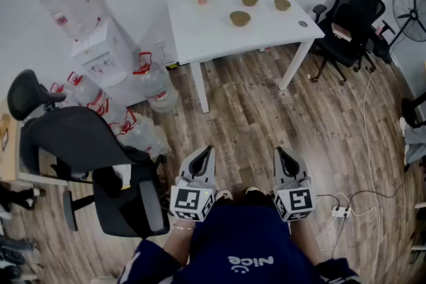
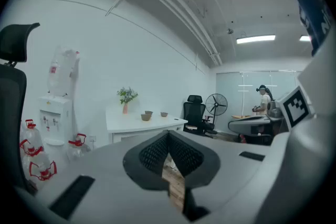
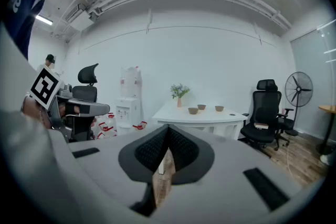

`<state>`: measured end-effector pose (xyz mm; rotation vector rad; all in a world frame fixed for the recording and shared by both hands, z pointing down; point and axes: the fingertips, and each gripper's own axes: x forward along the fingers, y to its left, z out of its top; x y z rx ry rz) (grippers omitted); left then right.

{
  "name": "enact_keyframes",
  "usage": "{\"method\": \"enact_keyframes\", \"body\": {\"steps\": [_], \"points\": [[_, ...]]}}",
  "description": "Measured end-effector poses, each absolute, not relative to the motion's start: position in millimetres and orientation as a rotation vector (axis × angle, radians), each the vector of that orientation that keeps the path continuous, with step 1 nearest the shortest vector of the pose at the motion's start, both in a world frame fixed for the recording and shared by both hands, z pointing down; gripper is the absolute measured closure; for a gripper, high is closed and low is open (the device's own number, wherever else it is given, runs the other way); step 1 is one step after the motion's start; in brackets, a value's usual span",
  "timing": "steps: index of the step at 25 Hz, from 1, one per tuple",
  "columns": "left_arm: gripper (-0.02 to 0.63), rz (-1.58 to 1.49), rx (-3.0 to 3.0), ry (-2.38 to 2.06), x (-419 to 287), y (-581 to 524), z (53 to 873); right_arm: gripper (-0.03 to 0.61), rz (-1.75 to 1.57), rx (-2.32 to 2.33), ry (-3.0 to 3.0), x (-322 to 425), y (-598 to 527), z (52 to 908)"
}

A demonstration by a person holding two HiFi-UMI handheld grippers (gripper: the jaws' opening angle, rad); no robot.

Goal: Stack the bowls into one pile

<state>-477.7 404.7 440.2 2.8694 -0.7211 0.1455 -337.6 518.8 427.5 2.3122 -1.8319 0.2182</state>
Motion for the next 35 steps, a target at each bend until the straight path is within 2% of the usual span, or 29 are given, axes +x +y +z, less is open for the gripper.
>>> {"method": "enact_keyframes", "body": {"steps": [5,21,35], "points": [[0.597,0.147,2.856,-0.737,-483,394,438,0.558,0.205,2.382,-1.748,-316,527,422],[0.597,0.163,2.876,-0.658,-453,389,443,0.557,0.249,2.345,-1.826,-316,511,436],[0.597,0.214,2.791,-0.739,-352,344,449,0.557,0.295,2.255,-1.927,-204,451,441]]}}
